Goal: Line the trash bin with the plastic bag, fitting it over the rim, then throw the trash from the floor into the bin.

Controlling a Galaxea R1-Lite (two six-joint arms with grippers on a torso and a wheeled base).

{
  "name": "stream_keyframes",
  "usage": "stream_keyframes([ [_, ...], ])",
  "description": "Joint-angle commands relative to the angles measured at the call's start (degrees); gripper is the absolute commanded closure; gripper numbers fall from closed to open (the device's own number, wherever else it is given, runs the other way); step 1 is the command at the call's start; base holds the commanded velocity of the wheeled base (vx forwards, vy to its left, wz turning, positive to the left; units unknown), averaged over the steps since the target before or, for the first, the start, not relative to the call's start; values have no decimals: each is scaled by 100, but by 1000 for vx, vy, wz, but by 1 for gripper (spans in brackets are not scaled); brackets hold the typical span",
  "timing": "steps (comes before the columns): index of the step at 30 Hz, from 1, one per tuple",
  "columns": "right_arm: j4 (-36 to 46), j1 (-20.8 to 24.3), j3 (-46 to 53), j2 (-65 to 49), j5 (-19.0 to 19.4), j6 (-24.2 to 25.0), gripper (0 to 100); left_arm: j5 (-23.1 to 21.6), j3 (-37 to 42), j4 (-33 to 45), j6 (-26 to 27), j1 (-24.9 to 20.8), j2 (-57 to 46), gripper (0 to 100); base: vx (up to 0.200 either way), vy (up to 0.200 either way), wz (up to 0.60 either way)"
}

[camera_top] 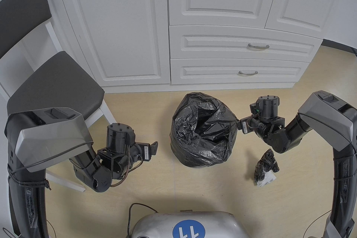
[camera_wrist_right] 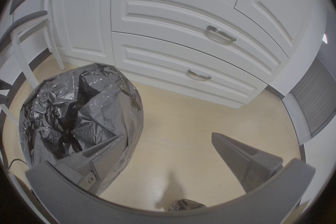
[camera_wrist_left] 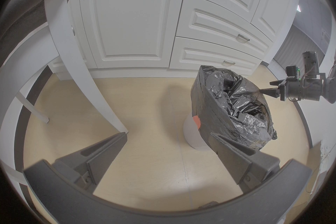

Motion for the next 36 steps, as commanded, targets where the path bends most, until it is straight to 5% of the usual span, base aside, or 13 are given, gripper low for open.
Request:
stream_keyframes([
  [1, 228, -117, -130, 69, 21, -3, 0, 2, 3, -5, -3, 0, 12, 0, 0, 0, 0],
  [29, 940, -407, -1229, 1352, 74, 49, 0, -33, -23, -110, -56, 0, 3, 0, 0, 0, 0],
  [33, 905, -407, -701, 737, 82, 14, 0, -86, -559, -75, 164, -53, 38, 0, 0, 0, 0],
  [36, 887, -416, -552, 543, 82, -3, 0, -394, -1359, 786, 814, -123, -14, 0, 0, 0, 0],
])
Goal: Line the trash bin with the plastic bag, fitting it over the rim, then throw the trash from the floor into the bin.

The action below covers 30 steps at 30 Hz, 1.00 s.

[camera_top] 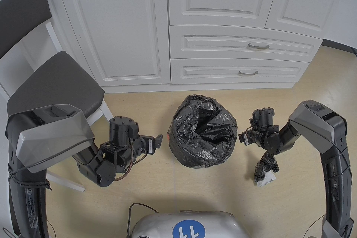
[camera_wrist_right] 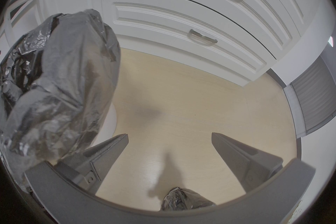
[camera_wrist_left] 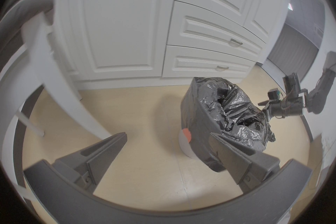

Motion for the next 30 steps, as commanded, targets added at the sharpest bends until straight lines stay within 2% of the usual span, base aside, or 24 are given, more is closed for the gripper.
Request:
stream_keyframes([
  [1, -31, -12, 354, -527, 3, -28, 0, -262, -931, 739, 570, -92, -34, 0, 0, 0, 0],
  [2, -48, -56, 336, -545, 21, -28, 0, -306, -1450, 1196, 588, -233, 28, 0, 0, 0, 0],
  [5, -40, -100, 380, -641, 100, -19, 0, -288, -2206, 1872, 579, -374, 283, 0, 0, 0, 0],
  [10, -48, -153, 371, -659, 152, -19, 0, -253, -2891, 2171, 614, -470, 872, 0, 0, 0, 0],
  [16, -48, -188, 354, -659, 152, -19, 0, 19, -3102, 2365, 685, -435, 1214, 0, 0, 0, 0],
  [26, -48, -188, 380, -650, 170, -19, 0, 37, -2838, 2250, 632, -136, 1126, 0, 0, 0, 0],
  [30, -48, -179, 380, -650, 161, -19, 0, 37, -2548, 1960, 614, -75, 1126, 0, 0, 0, 0],
])
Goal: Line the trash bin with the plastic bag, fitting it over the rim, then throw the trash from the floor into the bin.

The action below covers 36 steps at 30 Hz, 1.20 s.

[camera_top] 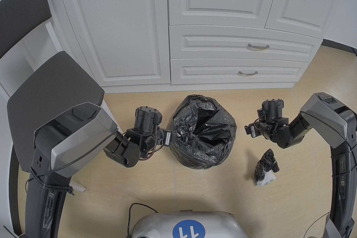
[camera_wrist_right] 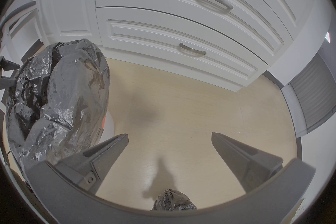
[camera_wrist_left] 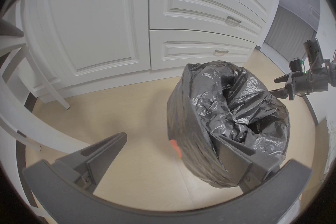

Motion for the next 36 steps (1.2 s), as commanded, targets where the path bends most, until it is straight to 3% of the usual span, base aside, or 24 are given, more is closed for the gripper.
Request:
stream_keyframes([
  [1, -3, 8, 3, -6, 1, -3, 0, 4, 280, -220, -10, 100, 20, 0, 0, 0, 0],
  [15, -425, 131, -5, -68, -8, 41, 0, -75, 385, -448, -54, 206, 354, 0, 0, 0, 0],
  [28, -1005, 974, 170, -331, 9, 753, 0, -67, 227, -809, -159, 206, 486, 0, 0, 0, 0],
  [36, -1005, 1036, 74, -226, 27, 841, 0, -58, 192, -1019, -150, 206, 442, 0, 0, 0, 0],
])
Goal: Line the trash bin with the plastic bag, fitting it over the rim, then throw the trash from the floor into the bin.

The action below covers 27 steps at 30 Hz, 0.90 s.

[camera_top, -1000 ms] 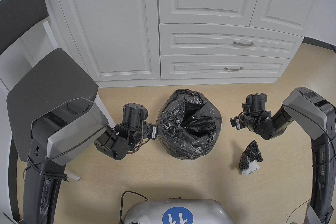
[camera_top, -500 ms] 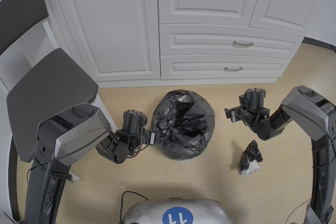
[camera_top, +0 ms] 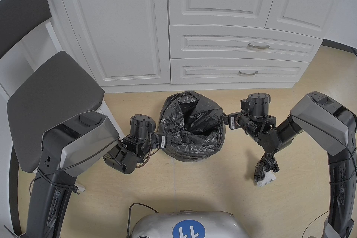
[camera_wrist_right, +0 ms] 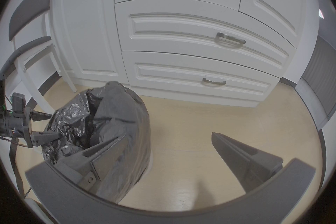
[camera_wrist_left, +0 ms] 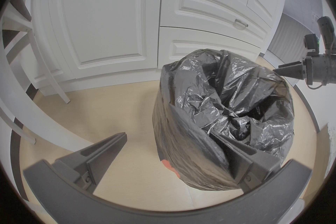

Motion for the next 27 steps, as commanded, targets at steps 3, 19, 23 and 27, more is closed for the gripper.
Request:
stream_keyframes([
  [3, -75, 96, -44, 83, 16, 24, 0, 8, -74, -27, -2, -6, -28, 0, 0, 0, 0],
  [19, -848, 439, -536, 883, 25, 42, 0, 43, -180, -203, -11, -85, -203, 0, 0, 0, 0],
  [23, -751, 439, -923, 1164, 25, -37, 0, 43, -171, -317, -19, -147, -221, 0, 0, 0, 0],
  [27, -294, 439, -1336, 1305, 25, -476, 0, 43, -144, -388, -19, -173, -256, 0, 0, 0, 0],
])
